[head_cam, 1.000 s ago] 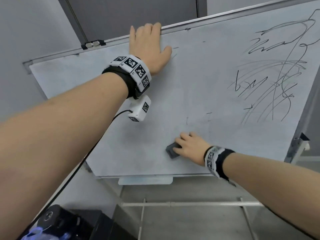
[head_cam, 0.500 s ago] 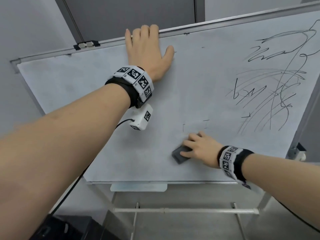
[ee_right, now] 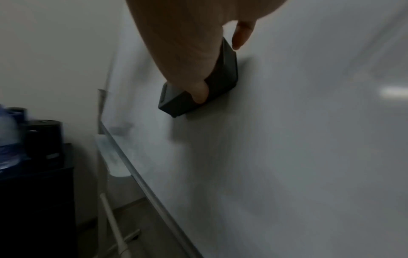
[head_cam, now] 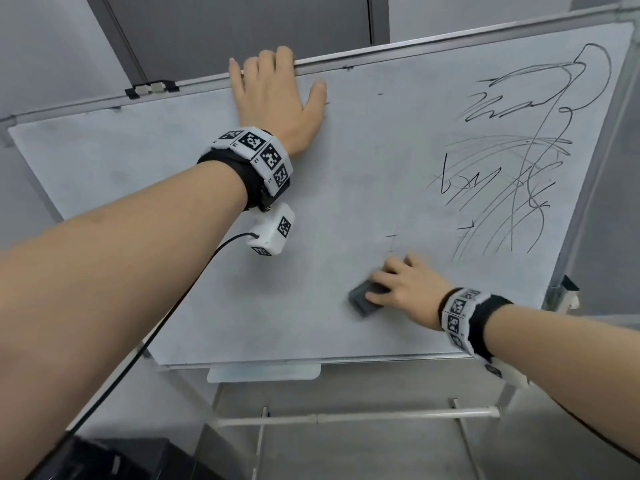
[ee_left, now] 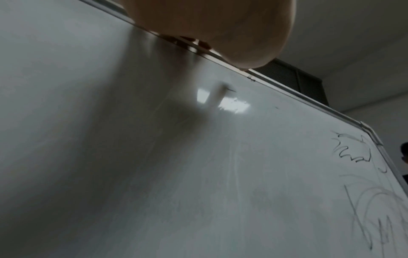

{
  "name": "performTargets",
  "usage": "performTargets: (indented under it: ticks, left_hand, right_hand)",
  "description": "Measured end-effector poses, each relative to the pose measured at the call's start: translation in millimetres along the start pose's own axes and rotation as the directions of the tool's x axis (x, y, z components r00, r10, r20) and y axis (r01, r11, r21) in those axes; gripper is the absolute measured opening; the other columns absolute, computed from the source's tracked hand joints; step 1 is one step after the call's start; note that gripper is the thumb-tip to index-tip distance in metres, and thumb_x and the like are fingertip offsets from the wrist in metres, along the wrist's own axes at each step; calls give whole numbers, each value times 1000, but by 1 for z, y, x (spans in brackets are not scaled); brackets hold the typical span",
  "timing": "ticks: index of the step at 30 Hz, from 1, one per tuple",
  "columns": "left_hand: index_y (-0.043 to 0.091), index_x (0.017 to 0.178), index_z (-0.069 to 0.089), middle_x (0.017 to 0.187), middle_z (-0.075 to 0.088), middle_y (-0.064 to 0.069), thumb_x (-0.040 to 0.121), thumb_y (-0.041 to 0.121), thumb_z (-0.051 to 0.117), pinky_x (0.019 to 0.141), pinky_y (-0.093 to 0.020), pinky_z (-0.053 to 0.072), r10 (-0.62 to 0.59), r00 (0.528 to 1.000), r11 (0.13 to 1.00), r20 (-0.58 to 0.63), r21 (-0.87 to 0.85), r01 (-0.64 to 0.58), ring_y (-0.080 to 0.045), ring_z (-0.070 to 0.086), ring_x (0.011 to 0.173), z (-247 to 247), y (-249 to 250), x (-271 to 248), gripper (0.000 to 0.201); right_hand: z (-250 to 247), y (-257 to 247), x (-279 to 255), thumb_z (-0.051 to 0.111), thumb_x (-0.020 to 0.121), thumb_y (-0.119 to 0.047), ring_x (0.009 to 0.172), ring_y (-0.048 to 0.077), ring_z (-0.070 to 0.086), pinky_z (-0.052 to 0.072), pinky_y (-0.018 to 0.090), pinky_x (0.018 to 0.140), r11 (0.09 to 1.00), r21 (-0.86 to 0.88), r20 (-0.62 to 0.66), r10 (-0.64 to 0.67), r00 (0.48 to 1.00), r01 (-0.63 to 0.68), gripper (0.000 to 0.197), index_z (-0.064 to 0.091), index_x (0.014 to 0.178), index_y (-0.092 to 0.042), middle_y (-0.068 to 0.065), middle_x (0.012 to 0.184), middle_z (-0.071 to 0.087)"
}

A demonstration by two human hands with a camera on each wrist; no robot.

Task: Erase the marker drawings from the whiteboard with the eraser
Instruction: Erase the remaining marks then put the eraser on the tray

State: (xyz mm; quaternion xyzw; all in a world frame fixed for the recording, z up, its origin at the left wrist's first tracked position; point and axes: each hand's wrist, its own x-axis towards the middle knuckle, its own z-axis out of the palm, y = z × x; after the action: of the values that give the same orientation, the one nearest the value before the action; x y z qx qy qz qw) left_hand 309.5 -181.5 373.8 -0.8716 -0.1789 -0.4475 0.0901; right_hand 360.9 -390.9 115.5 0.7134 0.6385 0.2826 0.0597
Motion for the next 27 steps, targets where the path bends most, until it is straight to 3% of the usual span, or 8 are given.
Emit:
performTargets:
  ticks: [5, 8, 11, 15, 17, 19, 22, 27]
  left_hand:
    - [14, 116, 53, 116, 58, -4, 92, 54, 30, 120, -48, 13, -11, 999, 999, 40, -32, 13, -29, 48, 118, 0, -8, 9, 52]
    - [14, 116, 54, 117, 58, -5, 92, 55, 29, 120, -48, 13, -5, 999, 1000, 36, -28, 6, -30, 48, 119, 1, -12, 9, 54]
    - [13, 116, 54, 117, 59, -8, 93, 56, 29, 119, -49, 14, 1, 999, 1000, 41, -13, 0, -32, 48, 119, 1, -5, 9, 55]
    - [11, 116, 54, 117, 59, -10, 93, 56, 29, 119, -51, 14, -6, 999, 1000, 40, 22, 6, -33, 49, 118, -2, -3, 8, 56]
    - [11, 115, 54, 117, 59, -11, 93, 56, 29, 118, -52, 14, 2, 999, 1000, 54, 30, -4, -34, 49, 118, -3, -5, 8, 57]
    - [12, 115, 54, 117, 60, -11, 93, 57, 27, 118, -55, 12, -17, 997, 998, 76, 58, 12, -34, 49, 119, -5, -6, 10, 57]
    - [13, 112, 59, 116, 62, -10, 95, 53, 19, 116, -63, 3, -54, 991, 994, 121, 100, 42, -34, 52, 118, -10, 8, 16, 59]
    - [21, 105, 57, 116, 63, -8, 98, 38, 14, 117, -62, 4, 178, 946, 979, 272, -147, -142, -34, 54, 116, -11, 55, 38, 47]
  right_hand:
    - [-60, 69, 13, 66, 71, -5, 94, 29, 48, 35, 40, 70, 985, -81, -140, 141, 980, -153, 53, 61, 118, -29, 8, 111, 58]
    - [-106, 110, 23, 62, 83, -11, 100, 32, 49, 34, 41, 74, 922, 28, -348, 370, 861, -385, 42, 62, 122, -26, 10, 120, 58]
    - [-90, 90, 21, 66, 81, -14, 98, 31, 49, 33, 38, 71, 882, 116, -417, 461, 783, -457, 39, 66, 118, -26, 7, 118, 60]
    - [-10, 15, -18, 76, 63, -8, 91, 29, 53, 38, 38, 67, 973, 64, -47, 224, 973, -221, 44, 68, 101, -28, 3, 103, 62]
    - [5, 3, -34, 78, 54, -5, 90, 27, 52, 38, 37, 64, 979, 32, 100, 198, 975, -202, 53, 69, 101, -29, 3, 100, 61]
    - [-9, 21, -28, 71, 63, -6, 90, 29, 52, 38, 38, 66, 972, 24, 21, 232, 972, -233, 48, 67, 106, -27, 6, 102, 61]
    - [-64, 77, 0, 49, 82, -12, 93, 33, 51, 39, 40, 69, 921, 97, -263, 390, 883, -378, 38, 65, 116, -22, 12, 110, 61]
    - [-150, 175, 16, 53, 81, -15, 101, 38, 48, 45, 45, 73, 854, 169, -533, 499, 683, -492, 46, 60, 126, -19, 15, 122, 57]
